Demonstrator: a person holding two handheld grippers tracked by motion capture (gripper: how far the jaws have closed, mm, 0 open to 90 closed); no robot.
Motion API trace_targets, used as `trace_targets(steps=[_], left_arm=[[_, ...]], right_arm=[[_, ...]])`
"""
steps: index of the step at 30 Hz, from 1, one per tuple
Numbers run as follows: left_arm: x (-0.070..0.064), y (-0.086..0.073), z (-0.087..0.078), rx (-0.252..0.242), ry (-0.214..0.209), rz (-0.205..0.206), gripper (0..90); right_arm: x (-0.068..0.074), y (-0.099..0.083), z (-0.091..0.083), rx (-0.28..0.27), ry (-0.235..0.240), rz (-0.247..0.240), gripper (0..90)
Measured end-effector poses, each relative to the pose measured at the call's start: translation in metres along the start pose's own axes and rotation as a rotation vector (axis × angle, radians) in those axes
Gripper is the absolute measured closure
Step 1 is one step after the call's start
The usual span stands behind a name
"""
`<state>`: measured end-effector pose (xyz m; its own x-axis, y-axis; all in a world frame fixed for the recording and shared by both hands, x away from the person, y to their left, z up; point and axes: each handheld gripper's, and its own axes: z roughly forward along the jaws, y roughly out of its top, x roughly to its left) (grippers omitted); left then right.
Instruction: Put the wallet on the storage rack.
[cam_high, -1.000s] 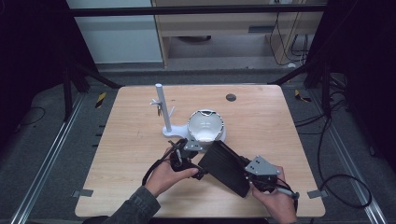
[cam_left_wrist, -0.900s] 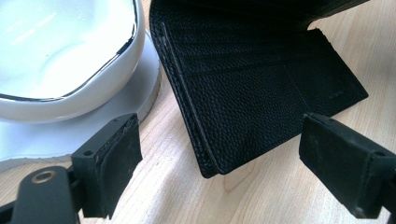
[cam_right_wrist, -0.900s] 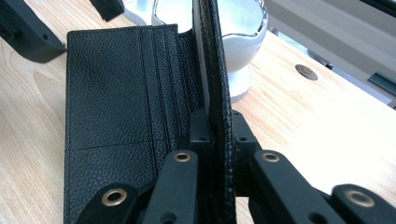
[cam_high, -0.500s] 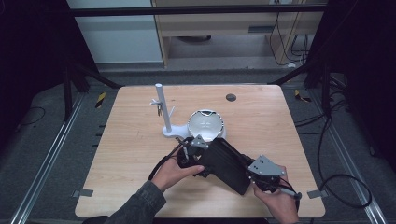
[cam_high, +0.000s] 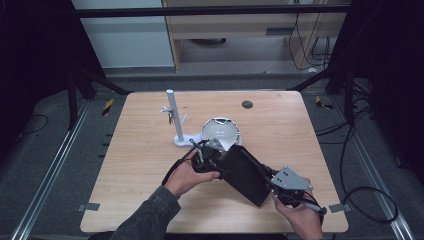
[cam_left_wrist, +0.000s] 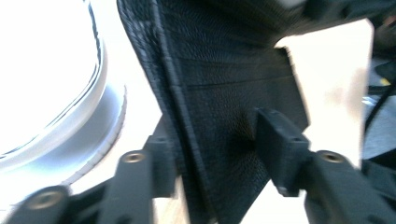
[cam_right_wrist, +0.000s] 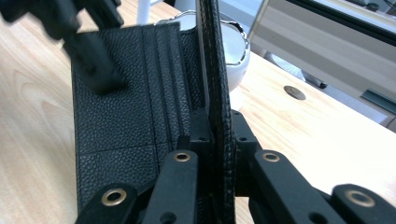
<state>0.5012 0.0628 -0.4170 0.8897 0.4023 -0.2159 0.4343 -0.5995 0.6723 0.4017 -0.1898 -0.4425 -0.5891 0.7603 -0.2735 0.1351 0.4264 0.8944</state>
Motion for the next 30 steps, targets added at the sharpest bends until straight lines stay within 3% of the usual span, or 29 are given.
trace_targets(steps=[3,11,12,13,15,16,17,18,20,21,26,27,28,30], left_arm=[[-0.005,0.009,-0.01,-0.002,-0.026,-0.001,72.7],[-0.013,0.029,-0.029,0.009,-0.002,0.026,81.2],[-0.014,0.032,-0.033,0.014,0.007,0.035,81.2],[-0.017,0.037,-0.037,0.019,0.022,0.05,81.4],[-0.019,0.041,-0.04,0.026,0.038,0.063,81.4],[-0.02,0.045,-0.044,0.035,0.056,0.074,81.4],[-0.02,0.045,-0.044,0.035,0.056,0.074,81.4],[-0.02,0.047,-0.047,0.034,0.068,0.08,81.4],[-0.019,0.05,-0.054,0.028,0.08,0.082,81.4],[-0.017,0.05,-0.06,0.014,0.079,0.074,81.4],[-0.017,0.053,-0.073,-0.012,0.079,0.06,81.4],[-0.018,0.055,-0.08,-0.015,0.094,0.067,81.3],[-0.018,0.055,-0.08,-0.015,0.094,0.067,81.4],[-0.019,0.058,-0.088,-0.019,0.102,0.072,81.3]], right_arm=[[0.0,-0.001,-0.001,0.002,0.01,-0.003,83.4],[-0.002,-0.008,-0.005,0.0,0.046,0.022,78.1],[-0.001,-0.009,-0.004,0.004,0.058,0.028,75.0],[0.001,-0.011,0.0,0.027,0.089,0.034,65.4],[0.002,-0.012,0.001,0.038,0.1,0.034,60.1],[0.006,-0.015,0.006,0.081,0.128,0.048,47.8],[0.007,-0.016,0.008,0.099,0.139,0.053,41.9],[0.007,-0.016,0.008,0.099,0.139,0.053,41.9],[0.009,-0.022,0.011,0.14,0.164,0.053,33.3],[0.011,-0.028,0.012,0.163,0.155,0.044,25.4],[0.003,-0.037,0.015,0.205,0.122,0.074,18.2],[-0.002,-0.041,0.016,0.229,0.095,0.109,14.5],[-0.002,-0.041,0.016,0.229,0.095,0.109,14.5],[-0.009,-0.044,0.018,0.257,0.043,0.146,12.3]])
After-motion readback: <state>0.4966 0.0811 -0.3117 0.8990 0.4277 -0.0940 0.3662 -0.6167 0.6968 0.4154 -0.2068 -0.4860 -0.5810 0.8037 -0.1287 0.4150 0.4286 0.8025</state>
